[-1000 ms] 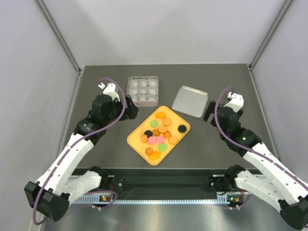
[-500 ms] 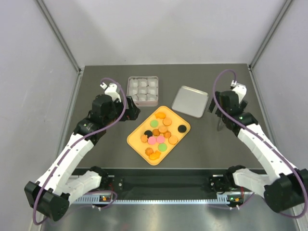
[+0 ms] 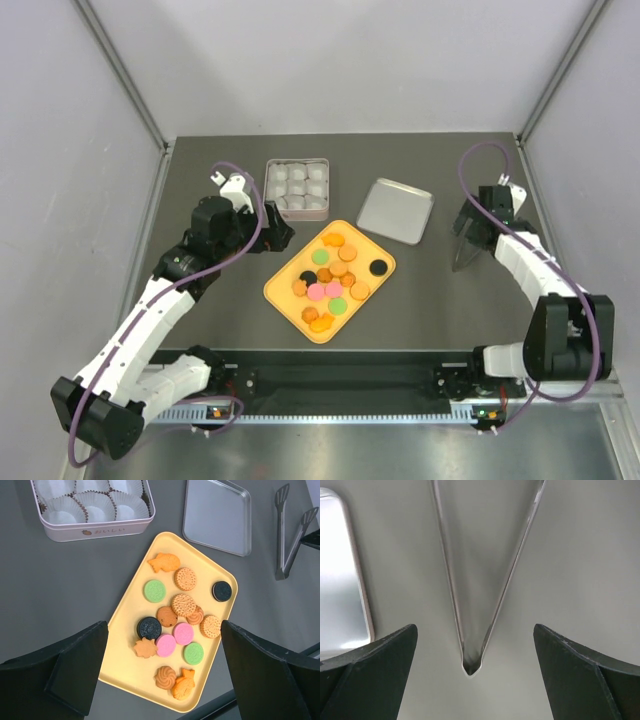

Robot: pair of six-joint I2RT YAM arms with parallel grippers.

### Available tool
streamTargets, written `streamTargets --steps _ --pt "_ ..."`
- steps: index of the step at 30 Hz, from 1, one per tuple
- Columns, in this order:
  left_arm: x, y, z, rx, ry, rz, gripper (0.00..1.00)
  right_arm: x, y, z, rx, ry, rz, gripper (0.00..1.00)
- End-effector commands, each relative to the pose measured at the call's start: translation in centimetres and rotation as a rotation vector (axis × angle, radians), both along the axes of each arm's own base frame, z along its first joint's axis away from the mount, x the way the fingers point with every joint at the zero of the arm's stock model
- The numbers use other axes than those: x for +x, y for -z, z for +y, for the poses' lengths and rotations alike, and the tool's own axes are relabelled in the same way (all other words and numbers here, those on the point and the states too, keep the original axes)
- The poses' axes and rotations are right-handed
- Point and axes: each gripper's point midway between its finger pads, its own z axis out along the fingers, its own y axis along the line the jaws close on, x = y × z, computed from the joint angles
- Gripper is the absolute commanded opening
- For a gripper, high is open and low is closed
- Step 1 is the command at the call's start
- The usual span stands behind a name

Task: Pack the cookies

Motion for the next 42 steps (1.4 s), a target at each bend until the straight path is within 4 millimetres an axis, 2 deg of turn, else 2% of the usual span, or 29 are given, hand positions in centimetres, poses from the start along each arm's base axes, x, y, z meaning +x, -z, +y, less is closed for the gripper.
streamTargets --steps 1,3,7,10,11,13,20,26,31,33,36,42 --pt "0.0 -0.5 -0.6 -0.015 0.034 -0.027 0.99 2.7 -0.8 -0.9 0.006 0.017 -0.07 1.0" --pt "0.0 -0.4 -0.6 -0.014 0.036 -0.023 0.99 3.1 0.4 -1.2 -0.004 0.027 -0.036 1.0" --pt "-0.1 -0.3 -0.7 -0.016 0.041 -0.02 0.99 3.8 1.5 -2.0 -0.016 0.057 -0.005 1.0" --pt "0.0 -0.1 -0.7 -0.013 0.039 -0.017 0.99 4.8 2.3 -1.7 0.001 0.033 0.003 1.0" --pt "0.0 -0.1 -0.7 -0.015 0.039 -0.016 0.99 4.9 3.2 -1.8 -0.001 0.029 0.028 1.0" --pt "0.0 -0.1 -0.8 -0.016 0.042 -0.015 0.99 5.6 3.5 -1.8 -0.003 0.027 0.031 1.0" --pt "0.2 0.3 -0.6 -0.005 0.031 -0.002 0.99 5.8 6.1 -2.1 -0.004 0.056 0.092 0.98" --pt "0.3 0.5 -0.6 -0.005 0.03 0.004 0.99 5.8 6.5 -2.2 -0.005 0.064 0.1 0.91" --pt "0.3 0.5 -0.5 -0.004 0.025 0.005 0.99 6.1 6.9 -1.8 0.02 0.045 0.105 0.77" --pt "0.4 0.7 -0.4 -0.003 0.024 0.008 0.99 6.1 6.8 -1.8 0.021 0.042 0.103 0.69" --pt "0.4 0.6 -0.4 -0.003 0.019 0.008 0.99 6.4 5.5 -1.6 0.025 0.028 0.073 0.65" --pt "0.5 0.8 -0.2 0.001 0.013 0.013 0.99 7.0 -0.3 -1.4 0.007 -0.001 -0.022 0.63"
